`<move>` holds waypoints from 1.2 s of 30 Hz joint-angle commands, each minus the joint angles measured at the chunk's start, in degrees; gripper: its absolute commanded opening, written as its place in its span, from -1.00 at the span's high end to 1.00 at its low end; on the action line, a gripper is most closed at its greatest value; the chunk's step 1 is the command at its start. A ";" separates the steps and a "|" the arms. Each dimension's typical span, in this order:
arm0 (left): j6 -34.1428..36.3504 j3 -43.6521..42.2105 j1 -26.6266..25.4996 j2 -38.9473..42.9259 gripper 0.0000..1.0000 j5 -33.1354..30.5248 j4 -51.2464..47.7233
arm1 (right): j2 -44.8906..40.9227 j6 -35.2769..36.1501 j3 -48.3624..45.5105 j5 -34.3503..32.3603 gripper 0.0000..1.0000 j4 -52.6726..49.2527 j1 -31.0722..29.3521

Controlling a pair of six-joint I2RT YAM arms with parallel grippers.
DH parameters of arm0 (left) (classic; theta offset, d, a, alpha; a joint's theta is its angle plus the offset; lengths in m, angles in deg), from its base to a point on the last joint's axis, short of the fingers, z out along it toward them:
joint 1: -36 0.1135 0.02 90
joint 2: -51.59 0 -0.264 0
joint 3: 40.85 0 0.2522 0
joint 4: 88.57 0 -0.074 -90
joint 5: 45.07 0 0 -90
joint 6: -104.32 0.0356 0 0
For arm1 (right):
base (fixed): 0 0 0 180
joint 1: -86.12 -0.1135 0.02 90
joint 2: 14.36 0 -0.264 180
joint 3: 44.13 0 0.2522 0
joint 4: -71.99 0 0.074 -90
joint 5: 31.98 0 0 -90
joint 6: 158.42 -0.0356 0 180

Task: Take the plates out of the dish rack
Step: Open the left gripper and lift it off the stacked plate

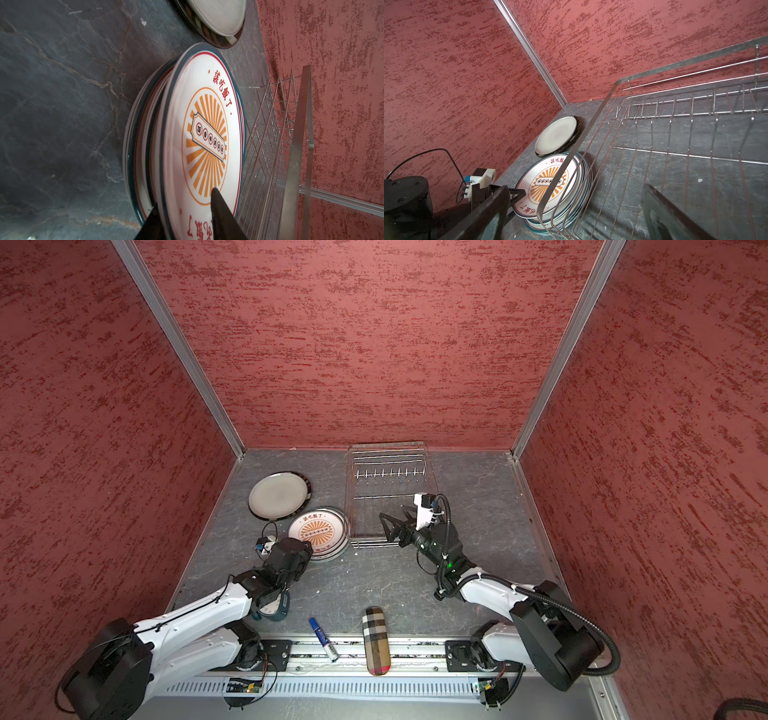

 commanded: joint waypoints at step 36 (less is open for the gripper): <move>-3.93 2.25 -5.09 -1.38 -0.30 -3.51 0.25 | -2.58 1.16 -0.39 -3.83 -0.98 -1.13 -0.34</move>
